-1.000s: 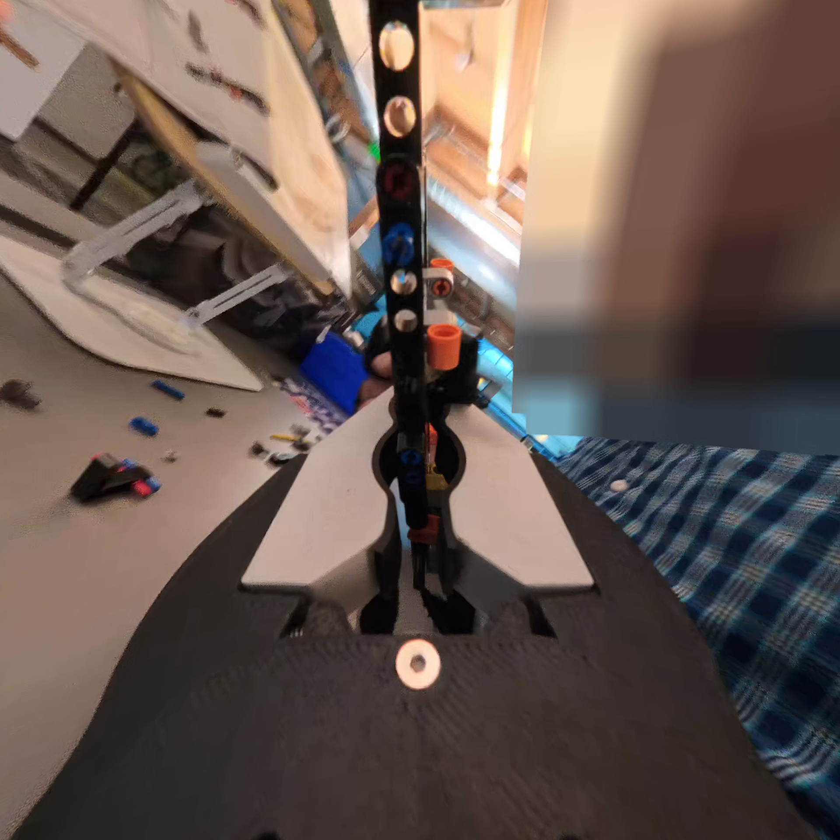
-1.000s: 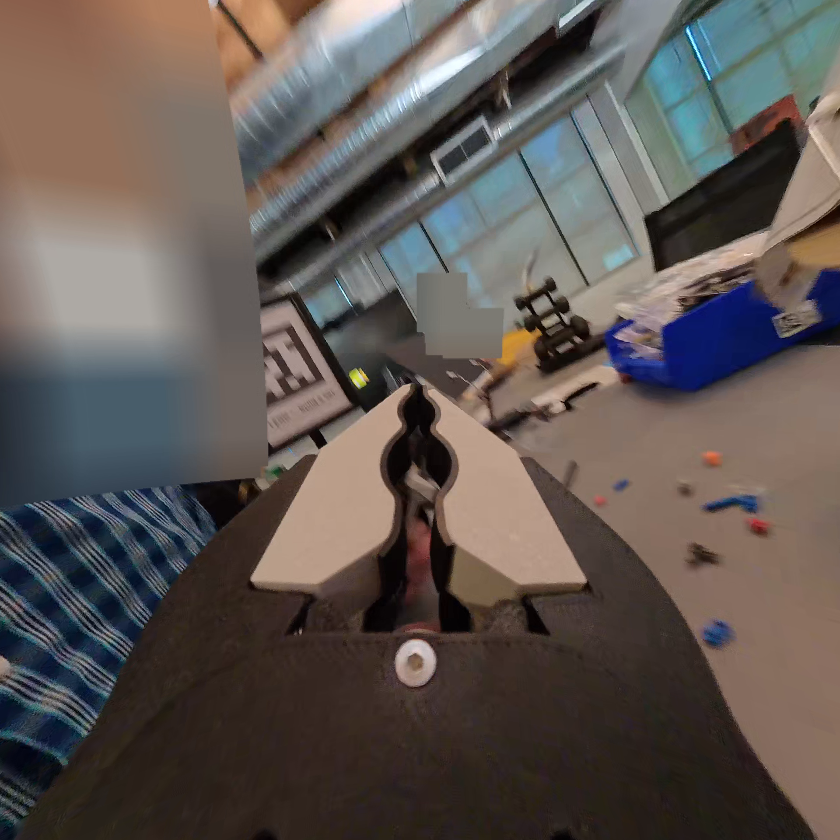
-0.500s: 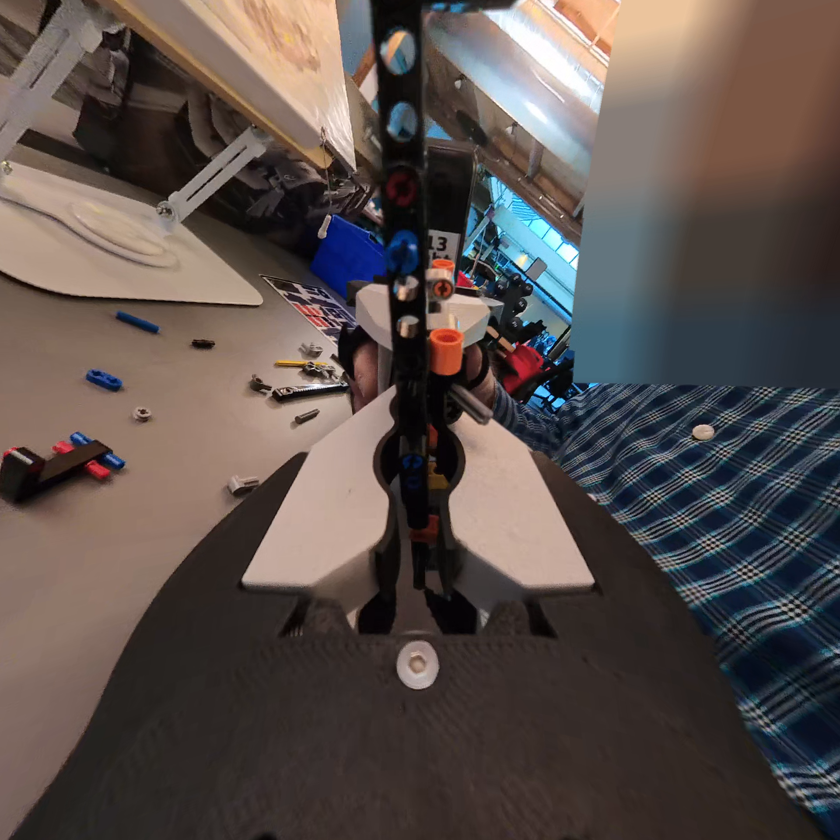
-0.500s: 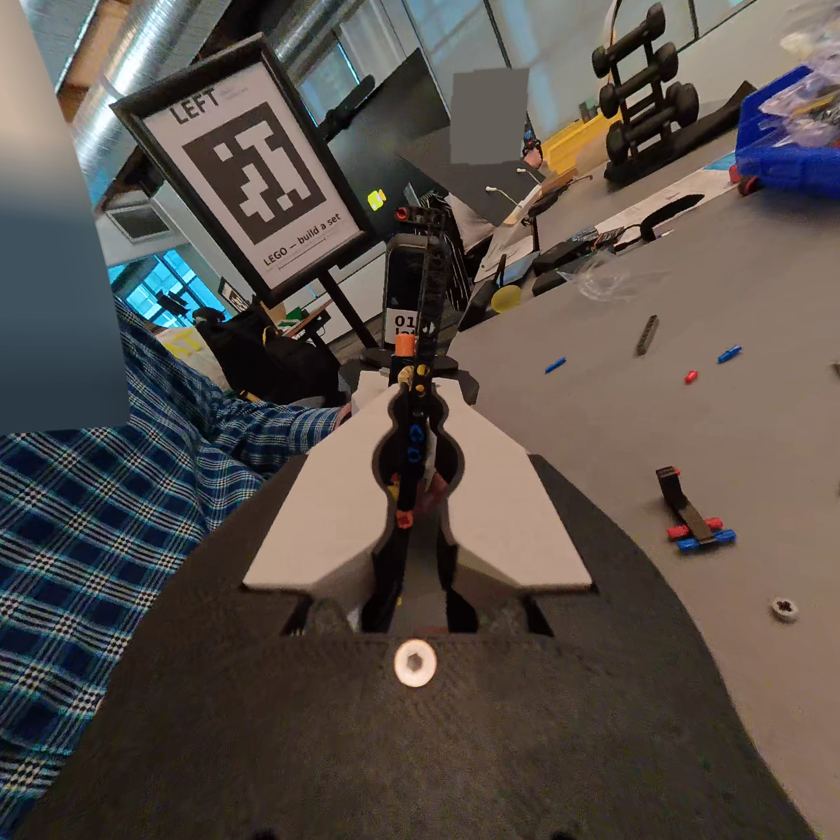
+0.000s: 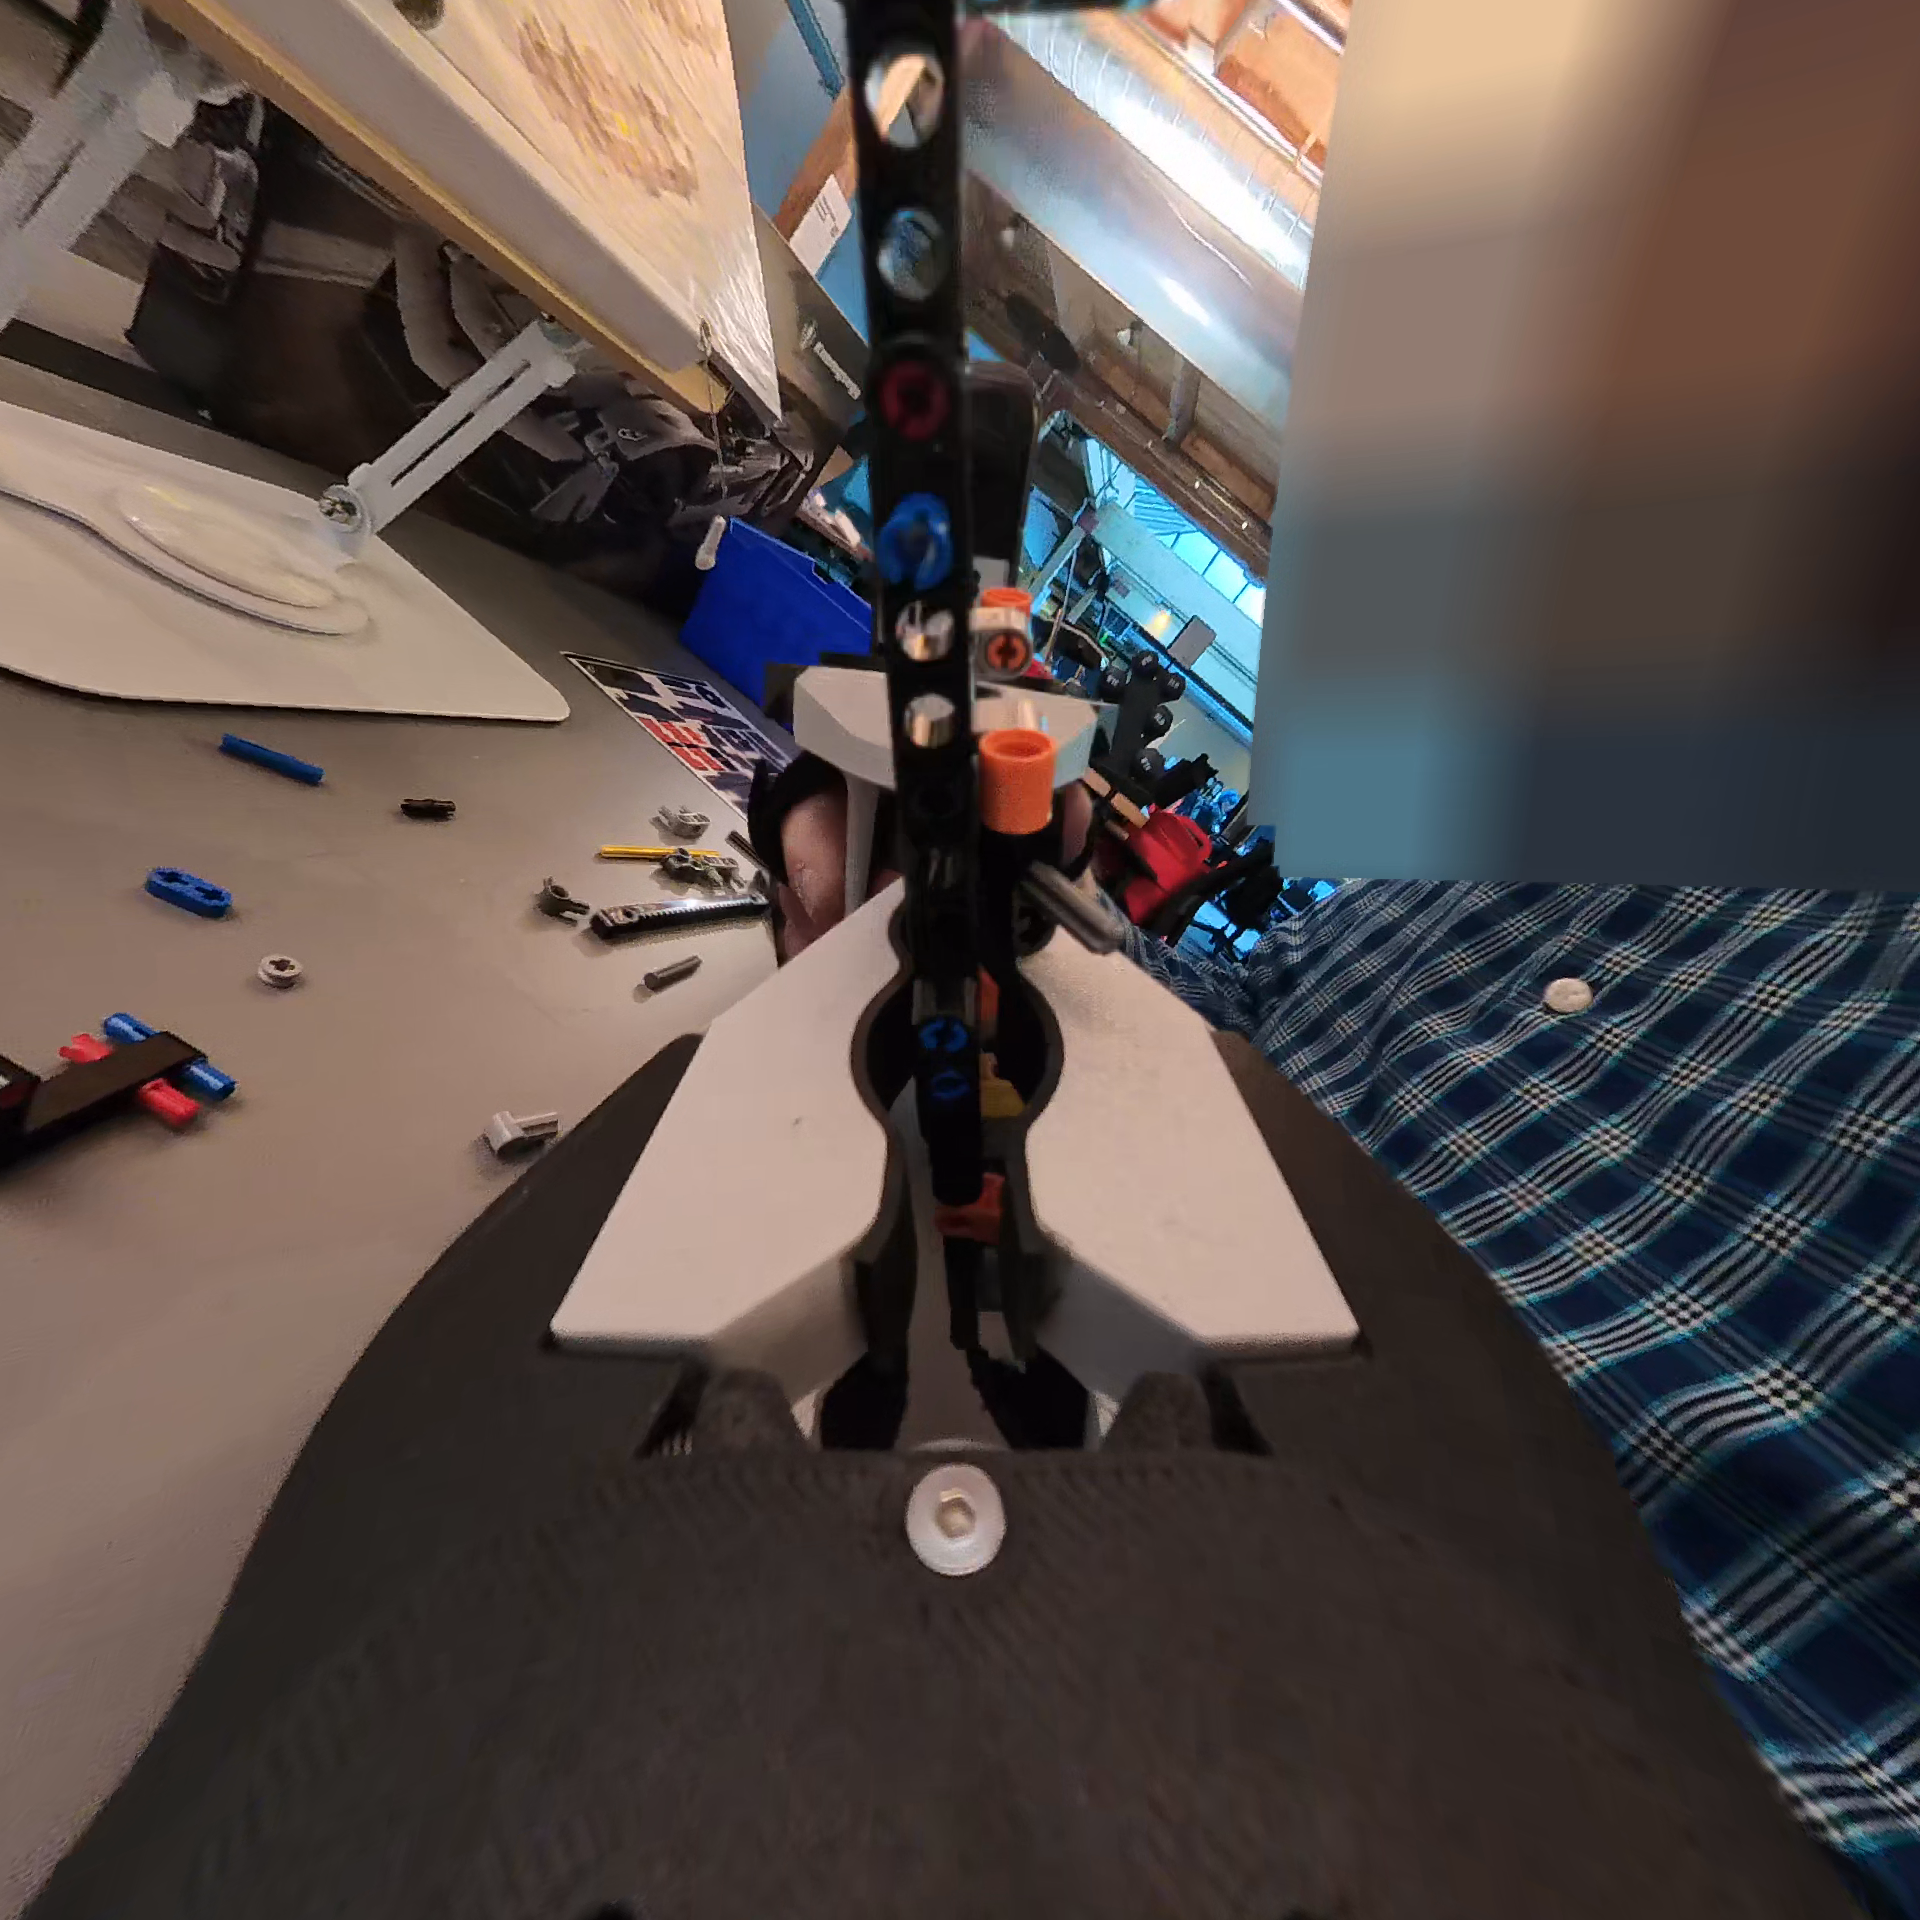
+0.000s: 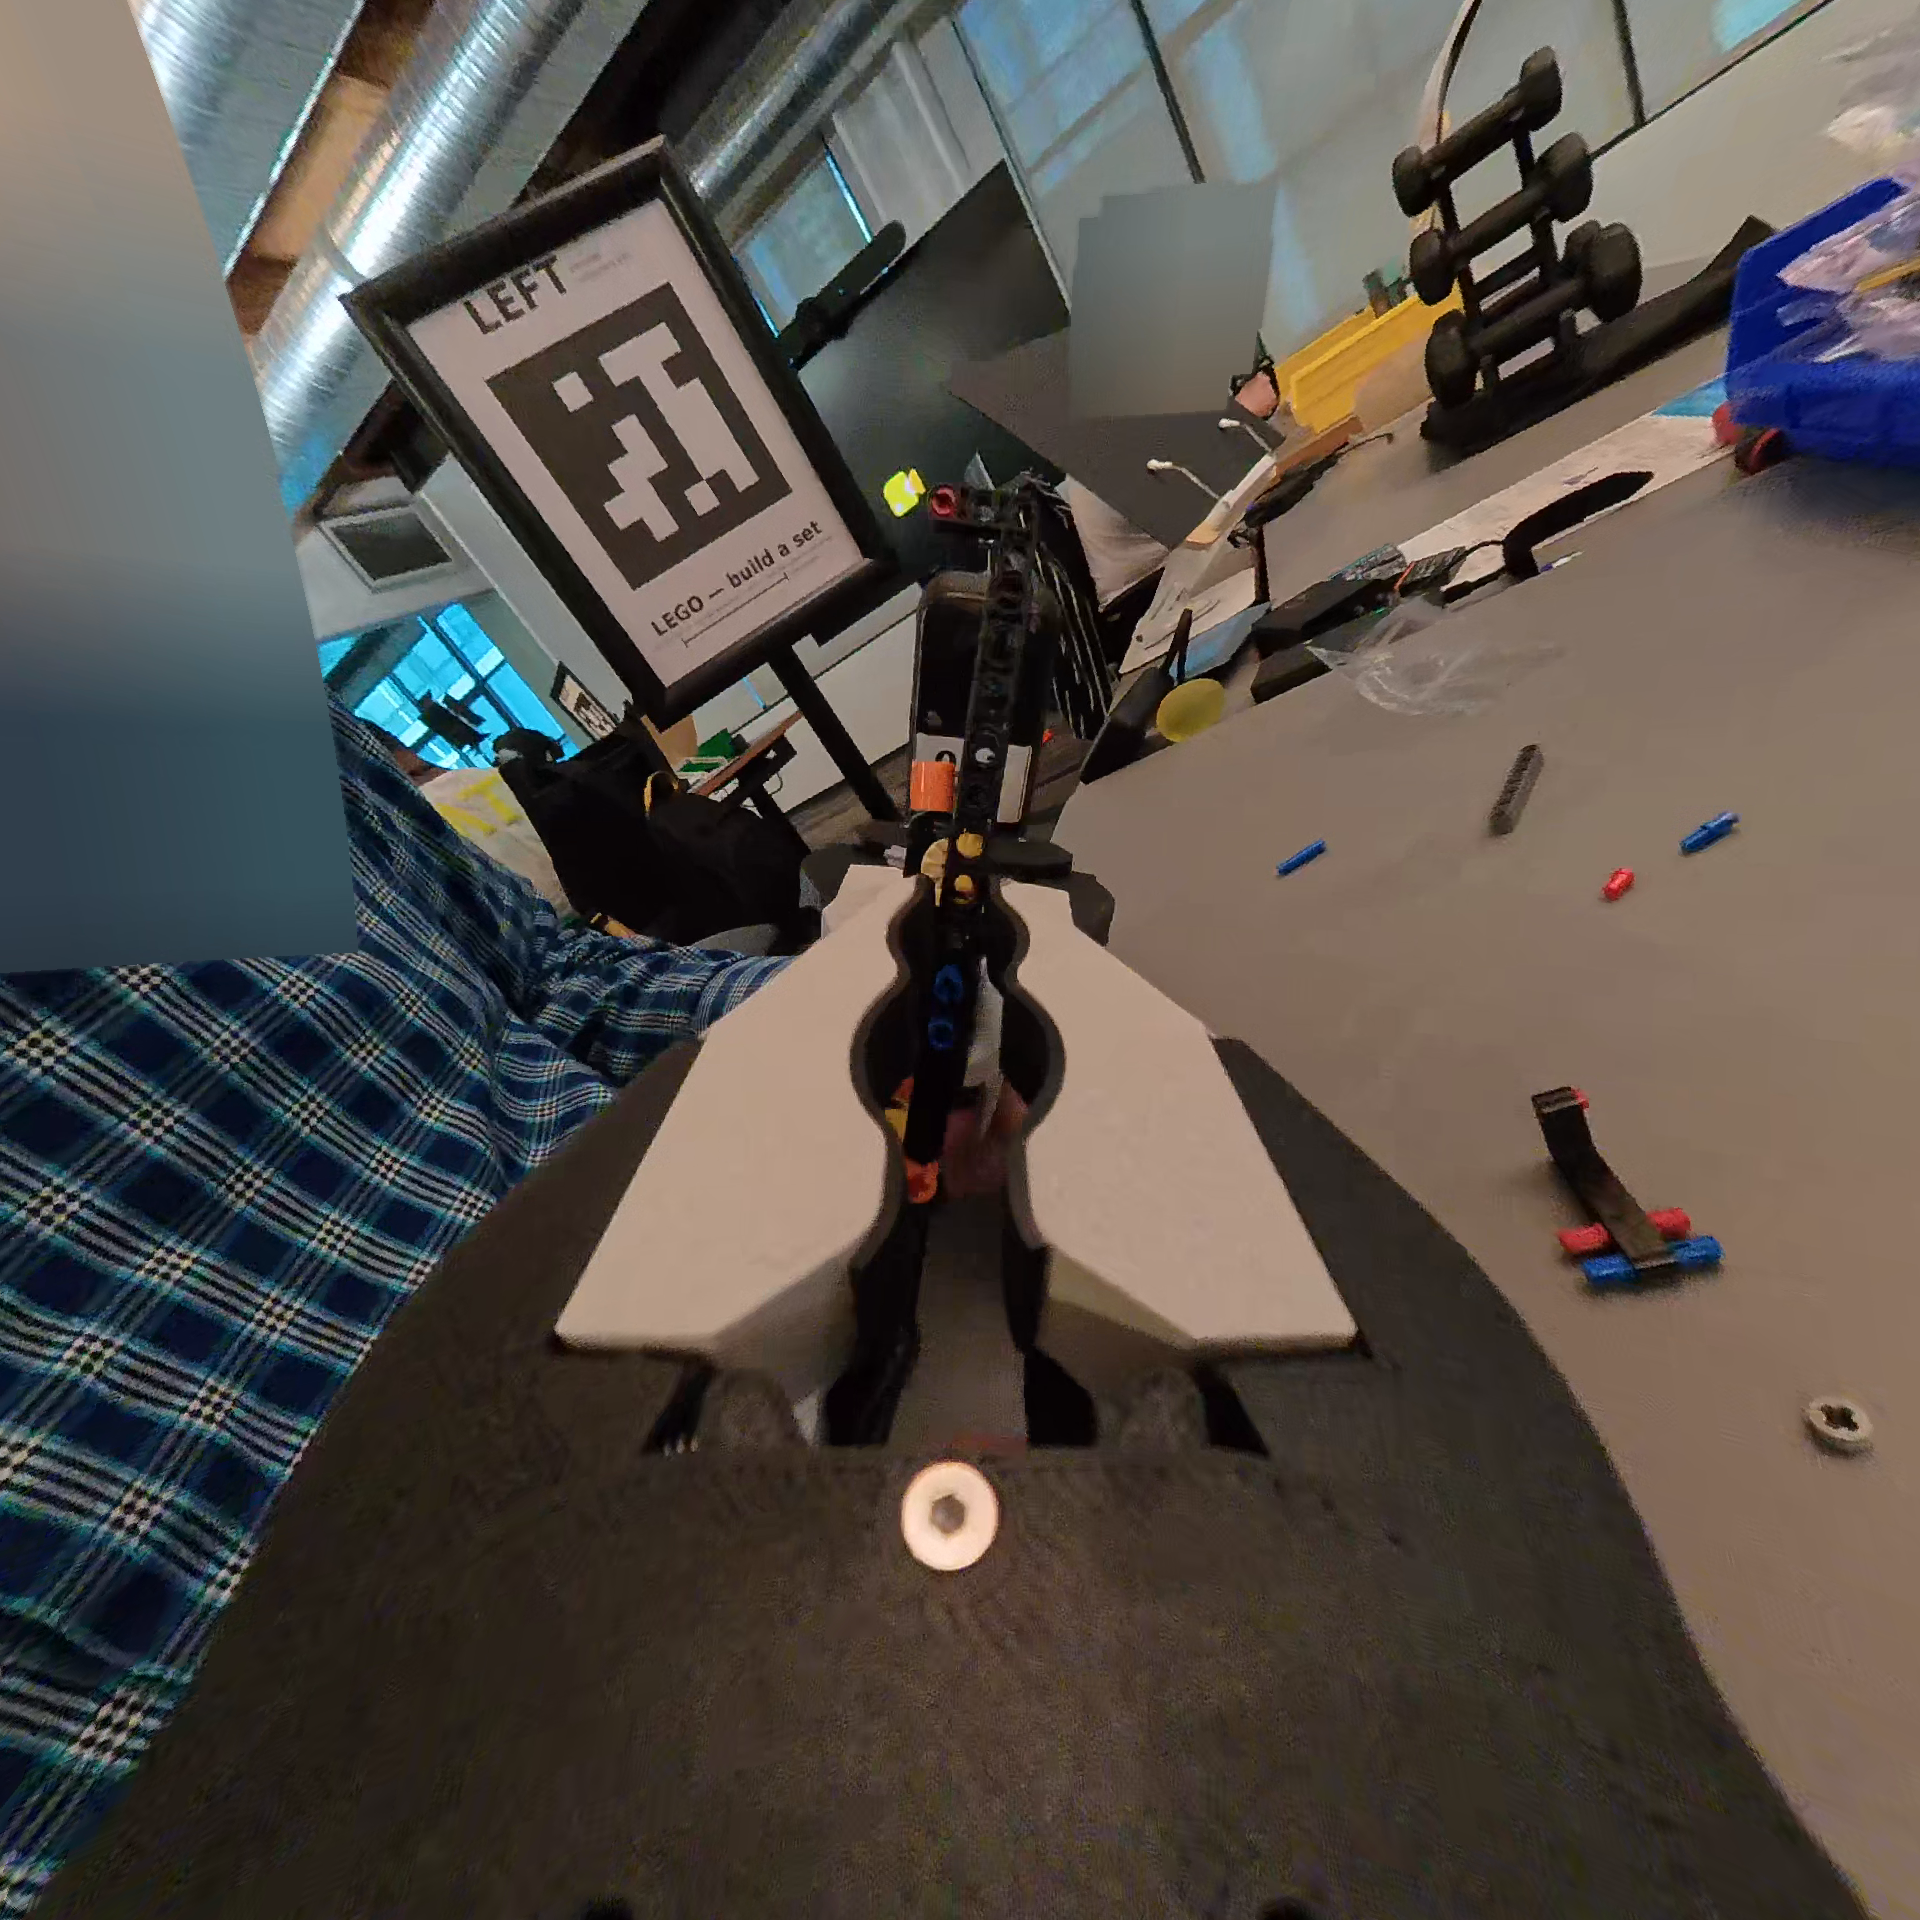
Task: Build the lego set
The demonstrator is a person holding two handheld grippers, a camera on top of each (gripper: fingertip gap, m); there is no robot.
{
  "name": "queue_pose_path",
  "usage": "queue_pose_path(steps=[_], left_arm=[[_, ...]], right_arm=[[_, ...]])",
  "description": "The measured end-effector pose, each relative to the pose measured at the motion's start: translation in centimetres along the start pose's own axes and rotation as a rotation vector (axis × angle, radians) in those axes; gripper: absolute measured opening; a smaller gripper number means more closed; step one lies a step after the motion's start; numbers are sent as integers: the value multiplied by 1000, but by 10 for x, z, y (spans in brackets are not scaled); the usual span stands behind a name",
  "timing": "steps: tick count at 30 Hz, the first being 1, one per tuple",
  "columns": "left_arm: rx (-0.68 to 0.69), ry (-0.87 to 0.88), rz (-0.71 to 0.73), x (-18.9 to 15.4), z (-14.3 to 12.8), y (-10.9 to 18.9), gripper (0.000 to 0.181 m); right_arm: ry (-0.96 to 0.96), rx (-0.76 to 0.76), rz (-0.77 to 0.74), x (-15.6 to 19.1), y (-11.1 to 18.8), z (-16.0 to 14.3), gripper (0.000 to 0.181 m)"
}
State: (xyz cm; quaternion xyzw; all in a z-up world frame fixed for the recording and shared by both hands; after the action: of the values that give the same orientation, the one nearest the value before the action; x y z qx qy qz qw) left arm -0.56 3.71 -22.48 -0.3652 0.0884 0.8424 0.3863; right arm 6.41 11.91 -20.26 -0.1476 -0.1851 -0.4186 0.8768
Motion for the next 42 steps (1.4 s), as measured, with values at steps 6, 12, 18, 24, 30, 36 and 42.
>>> queue_pose_path(steps=[6,12,18,24,30,36,42], left_arm=[[-8,10,-10,-1,1,-1,5],[-21,-2,38,3,2,-1,16],[-24,-97,152,1,12,-1,16],[-104,-99,197,3,20,6,25],[-88,-123,234,5,21,6,21],[-72,-109,261,9,22,10,43],[12,-191,344,8,24,16,61]], right_arm=[[-17,-61,4,-1,3,4,7],[-60,-75,-25,-7,7,3,4],[-96,-85,-15,-11,9,3,4],[-98,-89,-34,-14,12,3,4],[-118,-92,-24,-16,13,1,4],[-138,-97,-19,-18,14,-1,4],[-137,-100,-30,-19,15,-2,4]])
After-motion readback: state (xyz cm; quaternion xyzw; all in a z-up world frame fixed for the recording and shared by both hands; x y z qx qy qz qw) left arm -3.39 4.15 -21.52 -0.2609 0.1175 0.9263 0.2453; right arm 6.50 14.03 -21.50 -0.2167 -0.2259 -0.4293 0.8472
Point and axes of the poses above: each gripper's, where its closed fingertips meet, y back along the fingers, z out of its top, x = y × z across the jaws, the point moved 7 cm from there along y, back along the fingers, and after that the axes turned 5 degrees about y, right-handed, at the moved point
